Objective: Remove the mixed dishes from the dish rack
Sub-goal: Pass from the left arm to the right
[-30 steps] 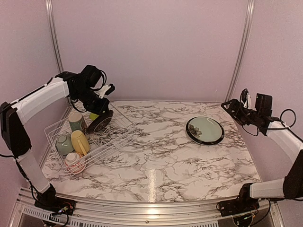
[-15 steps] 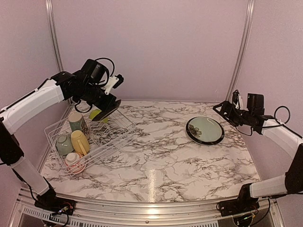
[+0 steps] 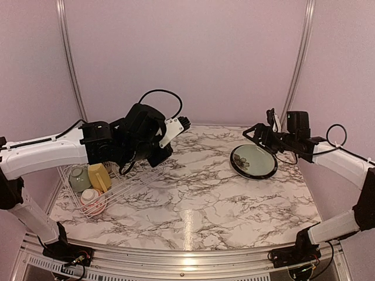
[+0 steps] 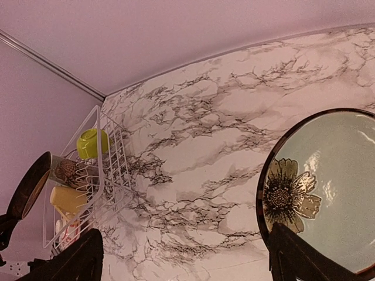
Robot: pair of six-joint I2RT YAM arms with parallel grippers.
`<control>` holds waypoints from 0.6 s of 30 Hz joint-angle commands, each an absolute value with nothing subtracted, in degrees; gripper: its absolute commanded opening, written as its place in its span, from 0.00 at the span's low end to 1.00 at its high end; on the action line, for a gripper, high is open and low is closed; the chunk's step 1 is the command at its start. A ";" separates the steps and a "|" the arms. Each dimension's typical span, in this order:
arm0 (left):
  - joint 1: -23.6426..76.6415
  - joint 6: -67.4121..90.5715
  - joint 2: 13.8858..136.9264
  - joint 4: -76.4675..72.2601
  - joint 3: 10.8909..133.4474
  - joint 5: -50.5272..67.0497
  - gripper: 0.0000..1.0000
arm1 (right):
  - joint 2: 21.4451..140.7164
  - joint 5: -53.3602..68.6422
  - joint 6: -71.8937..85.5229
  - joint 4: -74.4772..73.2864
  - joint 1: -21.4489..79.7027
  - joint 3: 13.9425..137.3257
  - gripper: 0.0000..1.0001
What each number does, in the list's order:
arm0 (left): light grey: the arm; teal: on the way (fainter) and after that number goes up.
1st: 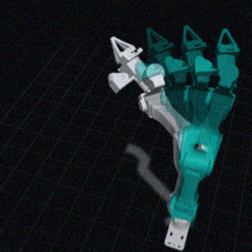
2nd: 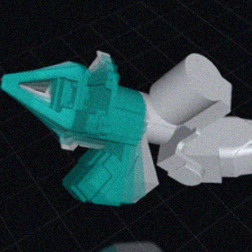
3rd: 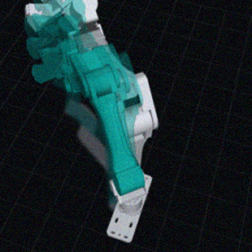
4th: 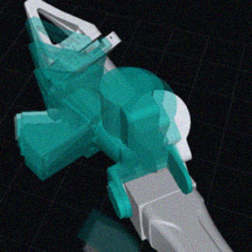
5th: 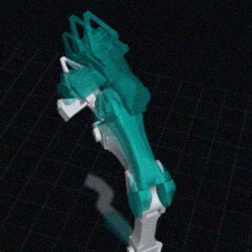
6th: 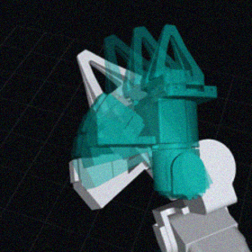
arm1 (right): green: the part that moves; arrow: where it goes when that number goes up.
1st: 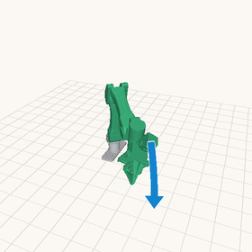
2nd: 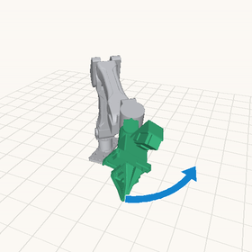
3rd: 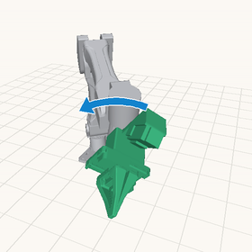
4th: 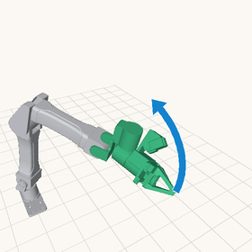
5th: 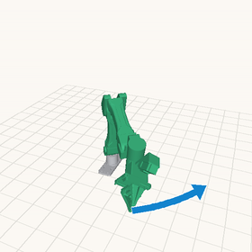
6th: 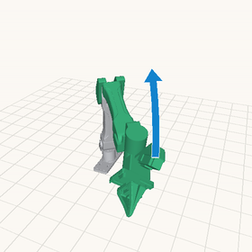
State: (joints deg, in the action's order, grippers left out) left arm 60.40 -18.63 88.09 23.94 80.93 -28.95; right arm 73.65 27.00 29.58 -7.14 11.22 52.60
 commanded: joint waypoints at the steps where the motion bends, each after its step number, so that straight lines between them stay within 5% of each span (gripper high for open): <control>1: 64.74 -26.02 90.15 11.31 81.29 -40.41 0.00 | 74.98 25.31 31.43 -2.95 17.02 56.06 0.95; 14: 70.95 -34.27 99.44 3.14 81.85 -45.80 0.00 | 82.27 29.14 38.88 7.52 29.15 61.62 0.93; 18: 71.74 -35.55 101.32 1.23 81.99 -46.86 0.00 | 86.20 31.09 41.11 7.48 30.20 63.27 0.85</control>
State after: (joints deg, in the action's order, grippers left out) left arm 70.70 -32.51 100.36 7.51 80.73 -42.76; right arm 82.50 28.64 37.47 4.47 28.91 60.12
